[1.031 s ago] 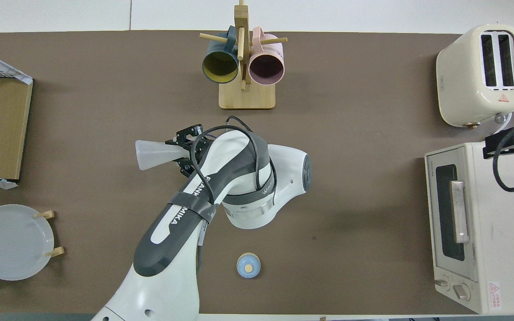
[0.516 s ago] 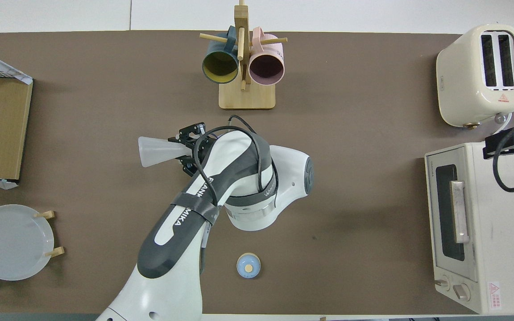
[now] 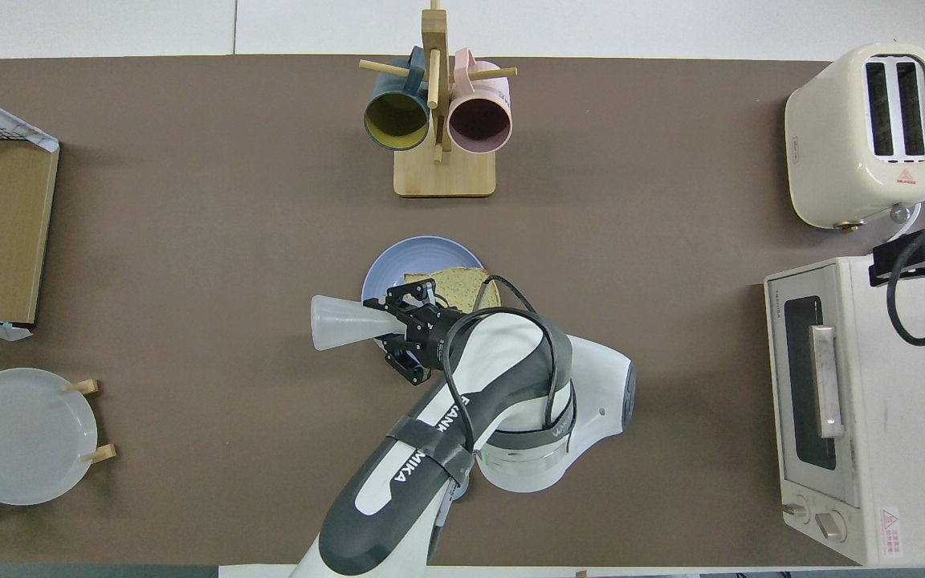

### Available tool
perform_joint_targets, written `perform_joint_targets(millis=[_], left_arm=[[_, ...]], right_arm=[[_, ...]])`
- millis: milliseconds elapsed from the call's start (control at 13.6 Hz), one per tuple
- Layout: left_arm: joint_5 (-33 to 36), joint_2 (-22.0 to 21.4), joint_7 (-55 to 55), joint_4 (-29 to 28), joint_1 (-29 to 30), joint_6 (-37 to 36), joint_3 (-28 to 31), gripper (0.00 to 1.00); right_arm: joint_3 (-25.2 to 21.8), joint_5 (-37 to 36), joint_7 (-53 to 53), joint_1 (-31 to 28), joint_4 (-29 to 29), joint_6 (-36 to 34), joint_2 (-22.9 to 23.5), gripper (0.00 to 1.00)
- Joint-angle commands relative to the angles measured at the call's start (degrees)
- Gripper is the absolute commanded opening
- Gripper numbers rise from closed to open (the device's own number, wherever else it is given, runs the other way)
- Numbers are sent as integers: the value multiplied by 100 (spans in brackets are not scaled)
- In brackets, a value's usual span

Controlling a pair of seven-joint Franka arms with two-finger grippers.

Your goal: Put bread on plate and add seasoning

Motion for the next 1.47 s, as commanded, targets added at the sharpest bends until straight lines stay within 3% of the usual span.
perform_joint_targets(millis=[0, 516, 810, 1400], left_arm=[[-33, 22, -27, 91, 299, -12, 87, 0], [416, 39, -219, -49, 1205, 523, 87, 0], [224, -321, -475, -199, 1303, 814, 61, 0], [-988, -1866, -484, -428, 1812, 1077, 70, 0]], right_arm=[[31, 8, -113, -61, -90, 79, -80, 100], [31, 8, -113, -61, -90, 79, -80, 100], [31, 8, -113, -61, -90, 79, -80, 100], [31, 8, -113, -61, -90, 79, -80, 100]])
